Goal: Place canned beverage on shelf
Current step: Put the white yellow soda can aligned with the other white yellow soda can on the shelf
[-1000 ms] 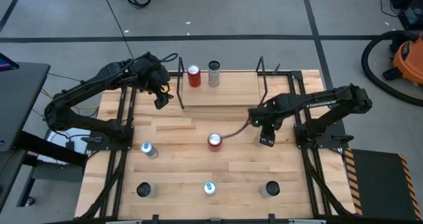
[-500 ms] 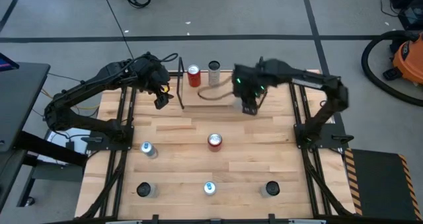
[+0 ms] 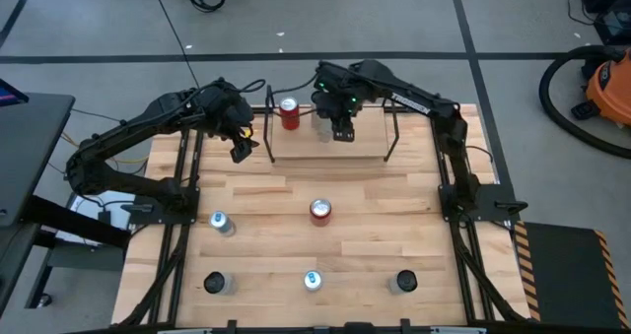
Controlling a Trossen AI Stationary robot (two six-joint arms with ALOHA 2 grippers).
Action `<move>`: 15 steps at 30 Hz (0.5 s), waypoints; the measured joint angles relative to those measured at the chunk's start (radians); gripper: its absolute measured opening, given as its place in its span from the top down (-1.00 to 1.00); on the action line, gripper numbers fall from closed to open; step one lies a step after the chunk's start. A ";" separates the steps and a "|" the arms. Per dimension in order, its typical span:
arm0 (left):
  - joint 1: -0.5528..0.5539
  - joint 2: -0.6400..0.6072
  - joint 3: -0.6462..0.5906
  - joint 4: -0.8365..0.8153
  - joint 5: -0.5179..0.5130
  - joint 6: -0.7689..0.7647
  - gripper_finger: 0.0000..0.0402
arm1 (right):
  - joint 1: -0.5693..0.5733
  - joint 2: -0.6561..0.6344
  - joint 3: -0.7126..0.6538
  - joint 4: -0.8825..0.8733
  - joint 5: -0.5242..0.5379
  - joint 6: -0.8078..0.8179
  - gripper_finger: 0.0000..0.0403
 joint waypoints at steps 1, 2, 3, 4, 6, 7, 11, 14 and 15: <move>0.000 0.000 0.000 0.000 0.000 0.000 -0.55 | -0.004 0.006 0.005 -0.006 -0.001 -0.001 -0.35; 0.000 0.000 0.000 -0.001 0.000 0.000 -0.55 | -0.006 0.013 0.004 -0.015 0.000 -0.001 -0.35; 0.000 0.000 0.000 0.000 0.000 0.000 -0.55 | -0.007 0.017 0.004 -0.024 0.001 -0.001 -0.35; 0.000 0.000 0.000 0.000 0.000 0.000 -0.55 | -0.009 0.020 0.004 -0.027 0.004 -0.003 -0.35; 0.000 0.000 0.000 -0.001 0.000 0.000 -0.55 | -0.009 0.021 0.003 -0.027 0.001 -0.015 -0.35; 0.000 0.000 0.000 0.000 0.000 0.001 -0.55 | -0.006 0.019 0.003 -0.023 0.000 -0.021 -0.35; 0.000 0.000 0.000 -0.001 0.000 0.001 -0.55 | 0.005 0.019 0.003 0.034 -0.008 -0.045 -0.35; 0.000 0.000 0.000 -0.001 0.000 0.000 -0.55 | 0.006 0.019 0.003 0.061 -0.012 -0.046 -0.35; 0.000 0.000 0.000 -0.001 0.000 0.000 -0.55 | 0.006 0.019 0.003 0.061 -0.012 -0.046 -0.35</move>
